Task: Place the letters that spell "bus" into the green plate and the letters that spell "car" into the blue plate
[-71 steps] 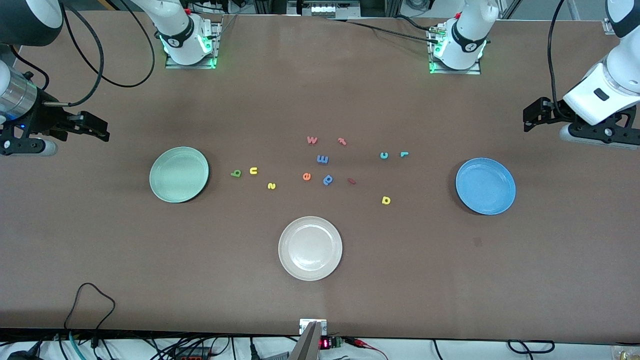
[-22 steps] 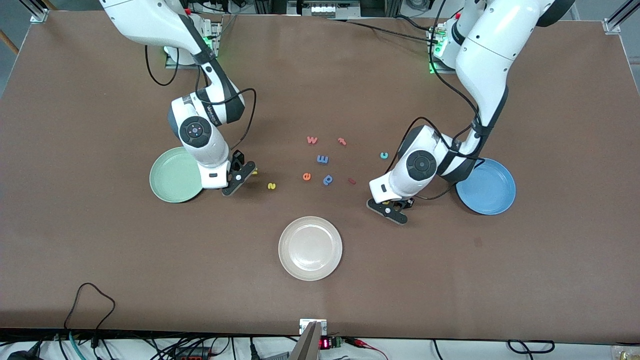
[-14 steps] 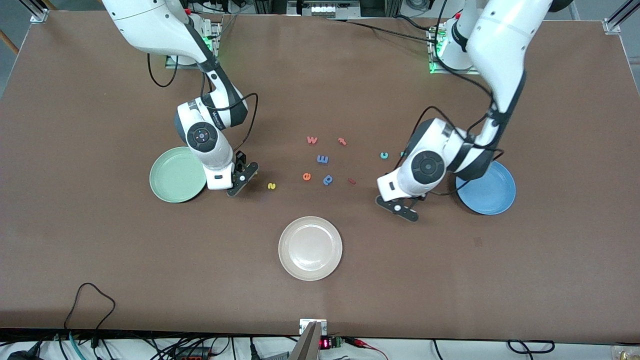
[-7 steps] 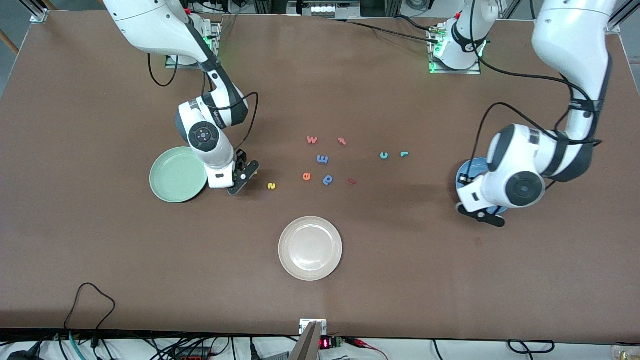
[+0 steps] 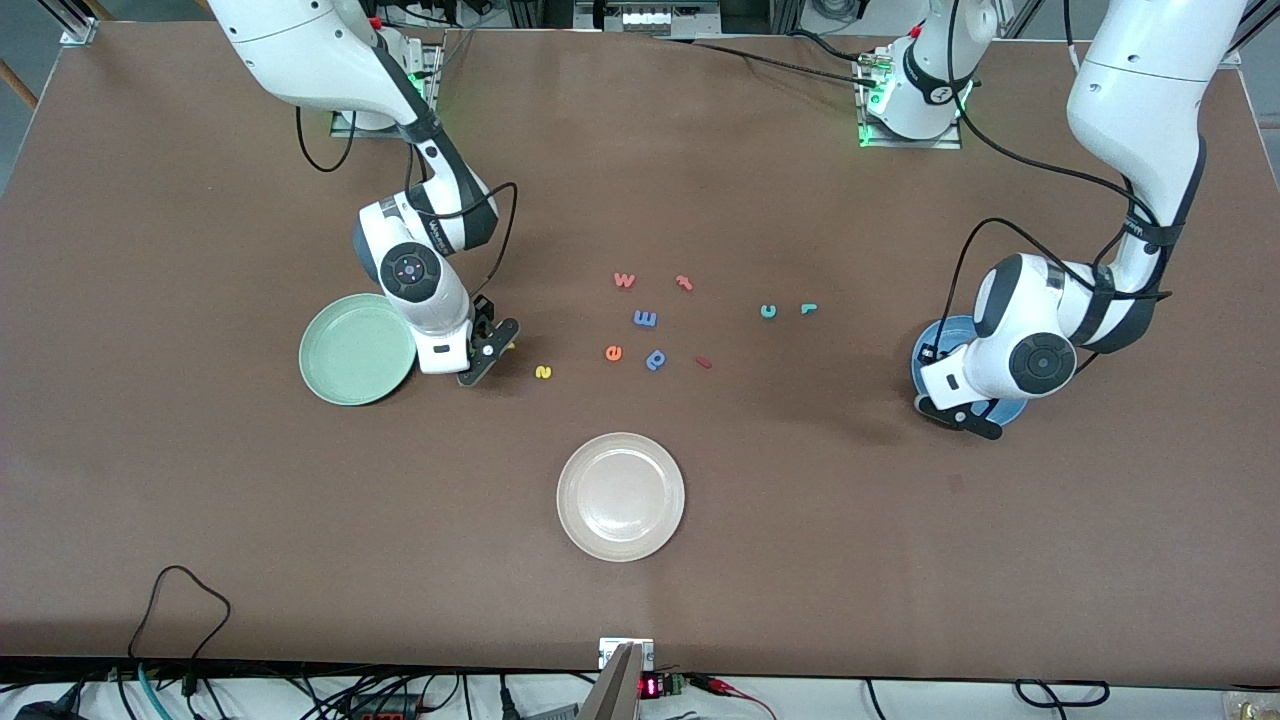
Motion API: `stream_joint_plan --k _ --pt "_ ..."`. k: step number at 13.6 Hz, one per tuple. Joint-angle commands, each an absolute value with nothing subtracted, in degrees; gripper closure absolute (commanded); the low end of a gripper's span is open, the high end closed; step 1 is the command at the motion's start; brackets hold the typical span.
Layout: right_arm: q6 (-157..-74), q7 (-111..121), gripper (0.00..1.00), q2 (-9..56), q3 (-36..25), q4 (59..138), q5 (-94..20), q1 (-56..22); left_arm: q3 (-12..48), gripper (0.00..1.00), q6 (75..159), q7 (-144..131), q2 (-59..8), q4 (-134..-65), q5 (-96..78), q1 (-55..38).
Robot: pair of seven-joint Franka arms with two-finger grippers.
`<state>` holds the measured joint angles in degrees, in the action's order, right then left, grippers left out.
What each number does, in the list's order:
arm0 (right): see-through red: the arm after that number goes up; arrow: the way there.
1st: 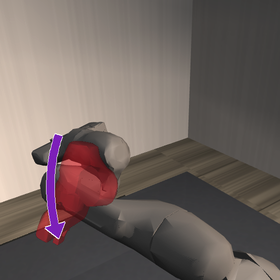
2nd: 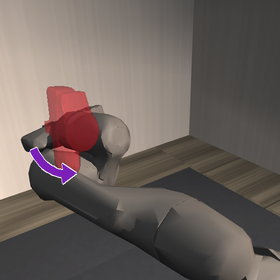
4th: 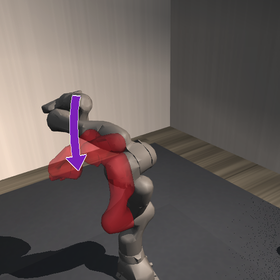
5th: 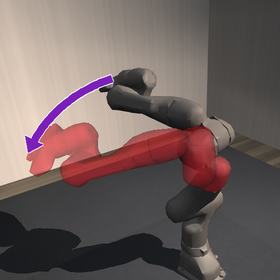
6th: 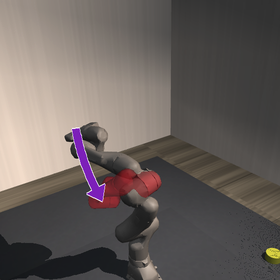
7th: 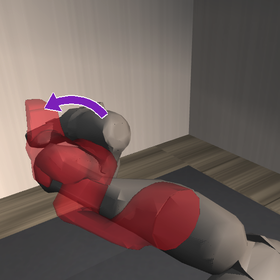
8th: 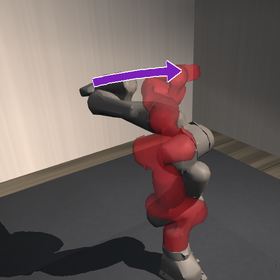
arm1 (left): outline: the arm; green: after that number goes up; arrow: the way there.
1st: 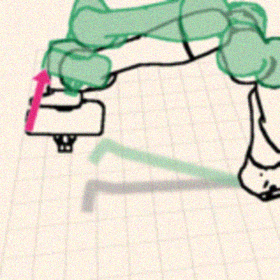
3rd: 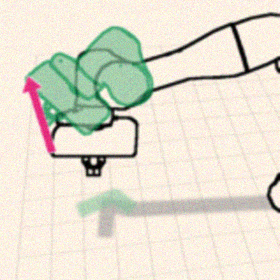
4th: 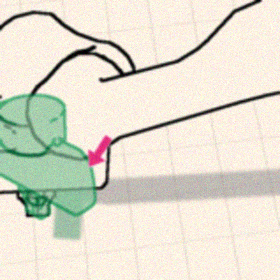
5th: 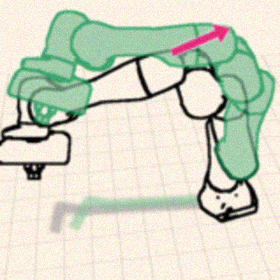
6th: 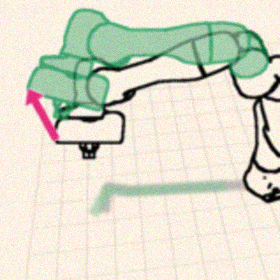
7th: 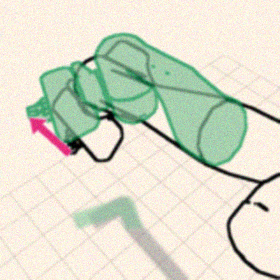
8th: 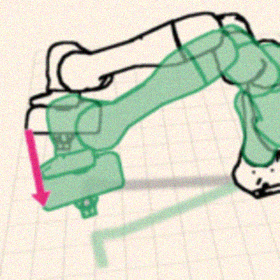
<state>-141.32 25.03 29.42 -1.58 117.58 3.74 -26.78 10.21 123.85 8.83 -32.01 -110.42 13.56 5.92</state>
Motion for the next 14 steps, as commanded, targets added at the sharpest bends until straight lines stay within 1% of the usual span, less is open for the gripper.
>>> stream_joint_plan --k 1,2,3,4,6,7,8,10,11,12,13,14 --pt "-142.38 24.79 0.4 29.35 -1.58 118.39 4.31 -27.68 11.42 0.0 121.83 9.32 -29.37 -110.83 15.03 7.2" --pt "-142.82 24.7 0.4 29.44 -1.58 118.3 4.31 -27.77 12.12 0.0 118.16 9.23 -27.88 -110.05 15.03 7.03" --pt "-143.17 24.7 0.43 29.62 -1.58 118.39 4.31 -27.77 14.22 0.0 114.3 8.79 -26.03 -109.17 14.86 6.94" --pt "-143.26 24.7 0.44 29.71 -1.58 118.39 4.31 -27.77 17.37 0.0 111.3 8.18 -24.28 -109.07 14.07 7.03" --pt "-143.17 24.7 0.45 29.71 -1.58 118.3 4.31 -27.69 23.26 0.0 109.78 1.89 -22.42 -109.51 13.28 7.12" --pt "-143.17 24.7 0.47 29.71 -1.58 118.3 4.31 -27.69 25.9 0.0 110.04 -2.16 -22.93 -109.6 12.75 6.95" --pt "-143.17 24.7 0.5 29.71 -1.67 118.3 4.31 -27.69 28.02 0.0 111.17 -2.63 -24.24 -109.6 13.01 5.99" --pt "-143.17 24.7 0.7 29.71 -1.67 118.3 4.31 -27.42 31.36 0.0 116.17 -2.64 -25.66 -111.08 13.01 5.28" --pt "-143.17 24.78 0.8 29.71 -1.67 118.3 4.22 -27.51 32.86 0.0 119.32 -2.9 -25.58 -113.18 13.01 5.27" --pt "-143.17 24.7 0.87 29.71 -1.67 118.21 4.22 -27.42 33.74 0.0 123.36 -3.07 -25.32 -116.07 13.01 5.27" --pt "-143.17 24.78 0.92 29.62 -1.67 118.21 4.22 -27.42 33.84 0.0 129.14 -2.9 -25.14 -119.24 13.01 5.27" --pt "-143.17 24.79 0.94 29.45 -1.67 117.95 4.13 -27.51 33.84 0.0 134.68 -2.73 -25.4 -121.88 13.53 4.66"
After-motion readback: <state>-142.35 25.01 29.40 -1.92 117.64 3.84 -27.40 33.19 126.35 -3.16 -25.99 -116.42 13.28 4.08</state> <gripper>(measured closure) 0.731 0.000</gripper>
